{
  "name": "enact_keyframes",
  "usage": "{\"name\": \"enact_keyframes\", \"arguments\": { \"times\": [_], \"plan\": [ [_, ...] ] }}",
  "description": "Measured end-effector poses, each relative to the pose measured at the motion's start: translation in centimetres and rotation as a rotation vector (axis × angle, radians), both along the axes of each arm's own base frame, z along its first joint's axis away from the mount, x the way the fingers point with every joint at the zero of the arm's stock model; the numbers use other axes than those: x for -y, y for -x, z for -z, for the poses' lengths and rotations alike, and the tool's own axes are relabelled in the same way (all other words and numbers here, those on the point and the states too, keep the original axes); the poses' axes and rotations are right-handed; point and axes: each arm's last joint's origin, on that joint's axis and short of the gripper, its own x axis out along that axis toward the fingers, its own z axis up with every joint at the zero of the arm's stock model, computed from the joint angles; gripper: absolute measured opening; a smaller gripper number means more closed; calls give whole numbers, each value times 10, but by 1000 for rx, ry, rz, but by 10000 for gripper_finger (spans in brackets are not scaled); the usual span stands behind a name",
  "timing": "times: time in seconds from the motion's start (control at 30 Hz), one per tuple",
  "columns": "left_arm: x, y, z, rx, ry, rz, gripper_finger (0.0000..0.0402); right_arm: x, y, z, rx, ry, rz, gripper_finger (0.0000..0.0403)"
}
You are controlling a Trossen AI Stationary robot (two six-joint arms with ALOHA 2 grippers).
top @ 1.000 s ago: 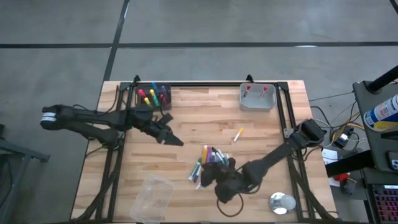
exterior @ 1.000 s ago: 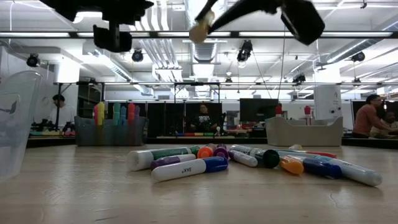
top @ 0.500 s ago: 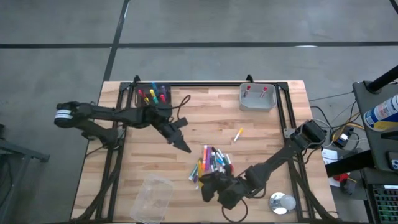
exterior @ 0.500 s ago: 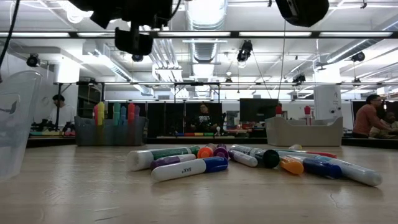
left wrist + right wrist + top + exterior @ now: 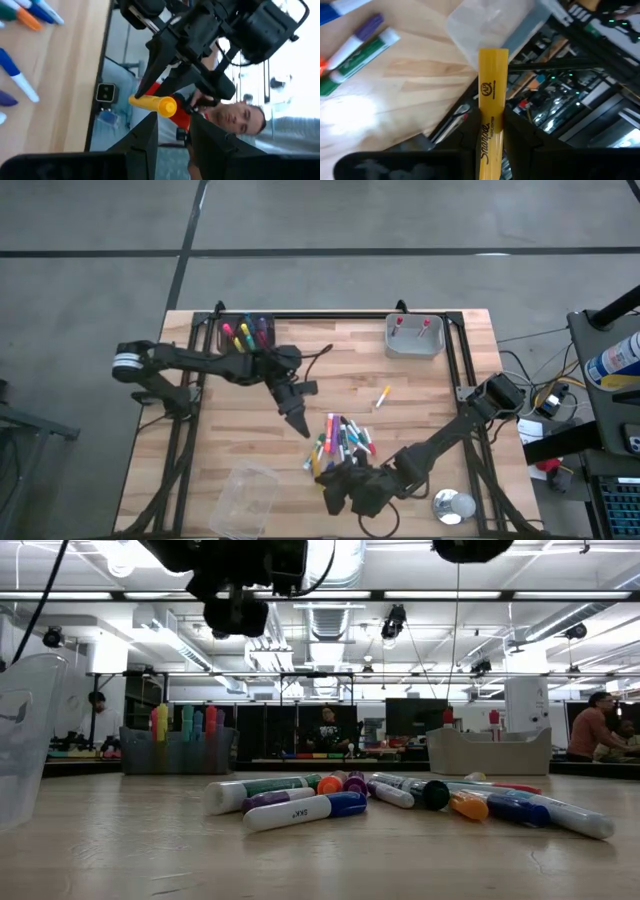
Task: Pick & Place Markers
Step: Put the dark yellow highlighter pen into the black bin
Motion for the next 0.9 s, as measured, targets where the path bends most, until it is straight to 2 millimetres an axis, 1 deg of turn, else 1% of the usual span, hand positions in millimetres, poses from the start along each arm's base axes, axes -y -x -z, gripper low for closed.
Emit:
{"name": "enact_keyframes", "arguments": {
  "times": [0.1,0.37,0.53,0.9],
  "plan": [
    [0,-4,0,29,-10,26,106,-1,-1,-1,11,-17,-13,56],
    [1,-9,-11,150,-62,54,106,-1,-2,-2,16,-30,-21,56],
    [1,-10,-11,165,-88,29,106,2,-4,-2,16,-38,-20,56],
    [5,-9,-8,154,-85,60,106,11,-10,-2,13,-46,-6,56]
  ]
}}
